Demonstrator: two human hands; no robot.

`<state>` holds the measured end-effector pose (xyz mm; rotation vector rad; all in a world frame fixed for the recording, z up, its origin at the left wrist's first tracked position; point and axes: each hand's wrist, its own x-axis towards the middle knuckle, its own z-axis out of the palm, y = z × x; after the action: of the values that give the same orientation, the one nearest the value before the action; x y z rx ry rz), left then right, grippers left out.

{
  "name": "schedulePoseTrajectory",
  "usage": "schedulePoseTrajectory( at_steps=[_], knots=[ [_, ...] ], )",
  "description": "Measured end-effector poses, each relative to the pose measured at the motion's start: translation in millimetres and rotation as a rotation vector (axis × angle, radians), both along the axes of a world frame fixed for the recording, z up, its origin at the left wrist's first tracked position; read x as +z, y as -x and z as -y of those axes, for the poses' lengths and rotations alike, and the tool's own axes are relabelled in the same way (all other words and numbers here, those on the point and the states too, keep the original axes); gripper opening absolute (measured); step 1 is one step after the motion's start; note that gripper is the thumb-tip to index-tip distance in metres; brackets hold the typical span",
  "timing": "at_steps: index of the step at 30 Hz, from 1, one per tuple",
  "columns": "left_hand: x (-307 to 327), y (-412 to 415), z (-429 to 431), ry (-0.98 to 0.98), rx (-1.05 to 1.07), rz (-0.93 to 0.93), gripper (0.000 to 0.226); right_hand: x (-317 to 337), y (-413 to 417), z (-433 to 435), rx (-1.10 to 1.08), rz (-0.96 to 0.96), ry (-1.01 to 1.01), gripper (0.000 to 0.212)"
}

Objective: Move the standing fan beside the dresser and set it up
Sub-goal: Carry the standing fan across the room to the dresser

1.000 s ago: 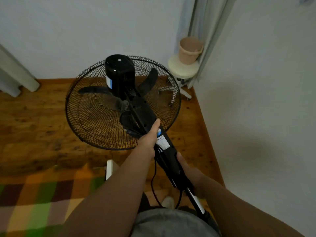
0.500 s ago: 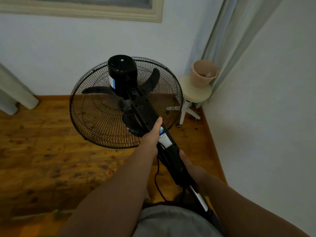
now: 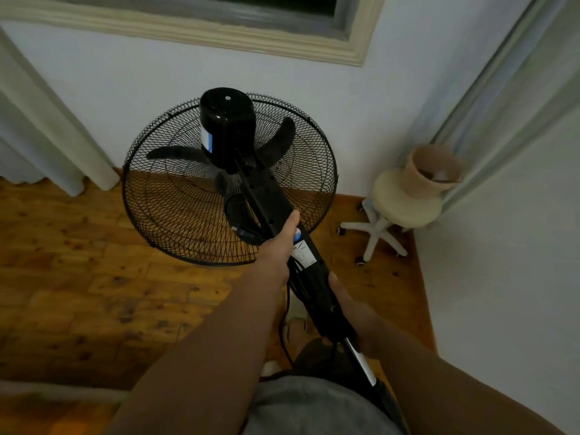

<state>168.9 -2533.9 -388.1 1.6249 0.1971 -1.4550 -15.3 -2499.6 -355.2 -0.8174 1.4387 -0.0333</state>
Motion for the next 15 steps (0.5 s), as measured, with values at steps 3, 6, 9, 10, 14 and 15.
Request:
schedulePoseTrajectory(
  at_steps=[3,6,9,10,14,15],
  knots=[
    [7,-25,20,-0.014,0.061,0.018,0.143,-9,-26,31,0.038,0.018,0.007,0.103],
    [9,-51,45,-0.016,0.112,0.023,0.146,-19,-49,67,0.086,-0.009,0.015,0.119],
    [-1,-78,72,-0.041,0.170,0.007,0.149,-20,-73,106,0.157,-0.022,-0.012,0.133],
    [-4,-86,80,-0.050,0.184,0.004,0.150,-18,-81,117,0.190,-0.040,-0.016,0.134],
    [-9,-118,107,-0.076,0.272,-0.006,0.144,-12,-115,164,0.340,-0.066,-0.036,0.124],
    [-6,-126,112,-0.071,0.301,-0.010,0.142,-13,-124,176,0.369,-0.066,-0.040,0.116]
  ],
)
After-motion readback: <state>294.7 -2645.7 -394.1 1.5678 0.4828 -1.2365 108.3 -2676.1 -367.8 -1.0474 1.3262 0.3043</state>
